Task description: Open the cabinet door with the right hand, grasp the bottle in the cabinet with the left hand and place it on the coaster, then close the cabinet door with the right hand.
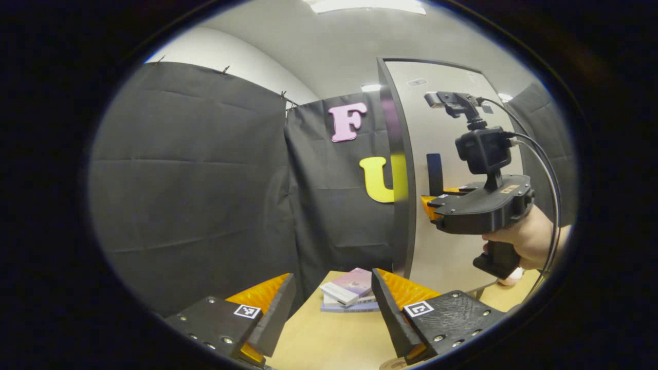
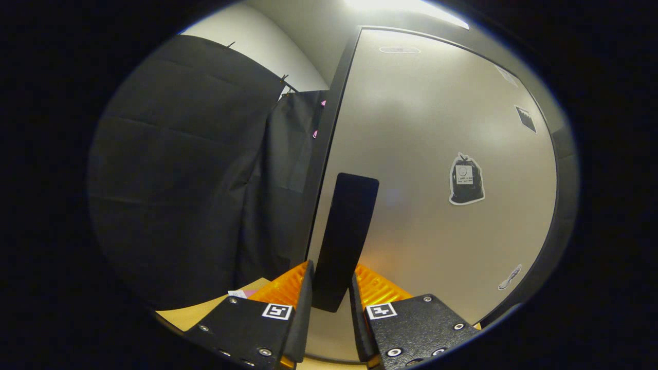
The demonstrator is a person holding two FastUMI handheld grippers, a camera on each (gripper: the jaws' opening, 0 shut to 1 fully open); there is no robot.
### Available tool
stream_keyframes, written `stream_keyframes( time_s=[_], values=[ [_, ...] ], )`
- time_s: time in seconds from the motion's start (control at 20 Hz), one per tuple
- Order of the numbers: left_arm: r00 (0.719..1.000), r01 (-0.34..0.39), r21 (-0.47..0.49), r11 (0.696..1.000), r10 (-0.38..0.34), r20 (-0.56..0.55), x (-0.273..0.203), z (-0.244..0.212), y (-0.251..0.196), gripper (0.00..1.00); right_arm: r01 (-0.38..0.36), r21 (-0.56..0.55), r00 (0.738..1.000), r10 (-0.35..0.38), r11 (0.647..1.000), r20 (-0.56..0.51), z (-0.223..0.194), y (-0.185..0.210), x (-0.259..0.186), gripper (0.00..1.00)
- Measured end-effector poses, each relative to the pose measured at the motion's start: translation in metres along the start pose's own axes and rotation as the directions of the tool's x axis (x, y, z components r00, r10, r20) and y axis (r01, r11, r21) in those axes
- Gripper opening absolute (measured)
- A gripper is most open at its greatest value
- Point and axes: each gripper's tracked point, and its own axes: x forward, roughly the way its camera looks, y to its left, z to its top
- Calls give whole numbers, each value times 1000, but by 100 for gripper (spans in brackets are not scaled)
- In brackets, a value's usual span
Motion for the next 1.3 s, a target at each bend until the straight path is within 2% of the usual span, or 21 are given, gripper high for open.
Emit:
stream_keyframes(
  time_s=[0.1, 0.2, 0.25, 0.3, 0.35, 0.4, 0.75, 0.85, 1.0, 1.05, 1.1, 1.15, 1.2, 1.3],
  values=[
    [1000, 14, 5, 1000, -14, 6, -2, 0, 0, 89, -10, 36, 1000, 11, 999, -16, 0, 1, -2, 34],
    [1000, 24, 5, 1000, -24, 10, -3, 0, 0, 89, -12, 24, 1000, 13, 1000, -21, 1, 1, -5, 31],
    [999, 31, 1, 1000, -31, 12, -3, 0, 1, 85, -15, 23, 1000, 15, 1000, -23, 0, 2, -6, 31],
    [999, 37, -2, 999, -37, 13, -3, 1, 1, 89, -21, 25, 1000, 22, 999, -22, 0, 2, -8, 31],
    [999, 44, -2, 999, -44, 15, -1, 1, 2, 89, -29, 28, 999, 29, 999, -22, 0, 3, -11, 31],
    [999, 52, -2, 999, -52, 17, 1, 1, 2, 85, -39, 33, 999, 39, 999, -22, 0, 5, -14, 31],
    [990, 141, 0, 990, -141, 27, -4, 1, -28, 85, -98, 26, 995, 97, 995, 4, 3, 7, -42, 31],
    [985, 172, 4, 985, -172, 34, -8, 3, -40, 89, -111, 31, 994, 111, 993, 4, 7, 6, -53, 31],
    [977, 210, 17, 977, -211, 42, -14, 2, -56, 90, -126, 37, 992, 125, 991, 9, 7, 3, -60, 31],
    [977, 208, 26, 978, -209, 41, -16, 3, -59, 89, -134, 39, 991, 134, 990, 11, 7, 3, -65, 31],
    [978, 201, 29, 979, -202, 42, -20, 6, -61, 85, -144, 43, 990, 144, 989, 12, 8, 2, -71, 31],
    [979, 198, 23, 980, -199, 49, -24, 8, -64, 85, -155, 52, 988, 154, 987, 17, 9, 2, -76, 31],
    [979, 195, 16, 981, -195, 55, -28, 12, -68, 89, -171, 59, 985, 170, 984, 24, 9, 2, -81, 31],
    [982, 178, 25, 984, -179, 54, -39, 16, -75, 87, -208, 53, 978, 206, 977, 37, 8, -1, -85, 31]
  ],
)
